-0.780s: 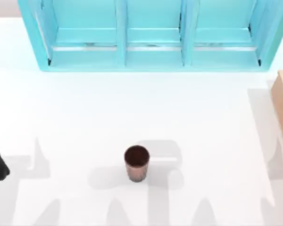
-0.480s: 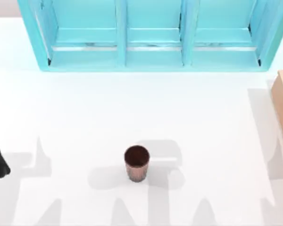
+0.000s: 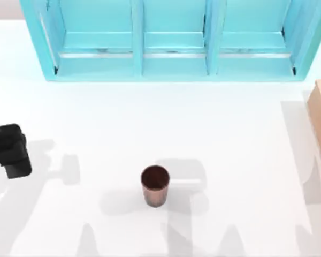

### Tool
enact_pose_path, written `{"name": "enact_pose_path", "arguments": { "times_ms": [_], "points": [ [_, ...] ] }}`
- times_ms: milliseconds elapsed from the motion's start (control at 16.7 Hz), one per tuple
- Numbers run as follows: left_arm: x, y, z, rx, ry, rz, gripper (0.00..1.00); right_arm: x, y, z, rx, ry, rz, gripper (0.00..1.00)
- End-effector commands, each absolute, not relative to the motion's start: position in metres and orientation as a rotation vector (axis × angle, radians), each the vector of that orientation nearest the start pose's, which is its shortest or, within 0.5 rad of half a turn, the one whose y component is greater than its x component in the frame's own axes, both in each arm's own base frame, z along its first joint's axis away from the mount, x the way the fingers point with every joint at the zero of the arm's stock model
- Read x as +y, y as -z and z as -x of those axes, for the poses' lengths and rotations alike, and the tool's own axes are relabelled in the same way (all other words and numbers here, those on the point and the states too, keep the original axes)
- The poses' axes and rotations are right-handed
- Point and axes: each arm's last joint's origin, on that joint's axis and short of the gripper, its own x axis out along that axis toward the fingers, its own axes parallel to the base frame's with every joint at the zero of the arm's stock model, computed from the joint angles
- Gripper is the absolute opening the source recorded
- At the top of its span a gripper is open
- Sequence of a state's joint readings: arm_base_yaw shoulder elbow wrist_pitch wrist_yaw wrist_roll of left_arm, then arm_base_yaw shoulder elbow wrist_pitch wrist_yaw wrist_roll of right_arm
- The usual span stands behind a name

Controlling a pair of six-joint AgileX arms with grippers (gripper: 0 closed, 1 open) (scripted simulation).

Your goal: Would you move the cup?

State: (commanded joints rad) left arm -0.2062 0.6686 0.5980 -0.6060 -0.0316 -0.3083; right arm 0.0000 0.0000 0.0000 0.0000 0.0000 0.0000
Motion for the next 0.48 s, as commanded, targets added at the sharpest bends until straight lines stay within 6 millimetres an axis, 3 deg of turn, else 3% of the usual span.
{"name": "enact_pose_path", "arguments": {
  "times_ms": [240, 480],
  "points": [
    [-0.068, -0.269, -0.191, 1.102, 0.029, 0.216, 1.0, -0.001, -0.16, -0.106, 0.0, 0.0, 0.0, 1.0],
    [-0.128, -0.276, -0.237, 1.37, -0.01, 0.157, 1.0, -0.001, -0.16, -0.106, 0.0, 0.0, 0.0, 1.0]
  ]
}}
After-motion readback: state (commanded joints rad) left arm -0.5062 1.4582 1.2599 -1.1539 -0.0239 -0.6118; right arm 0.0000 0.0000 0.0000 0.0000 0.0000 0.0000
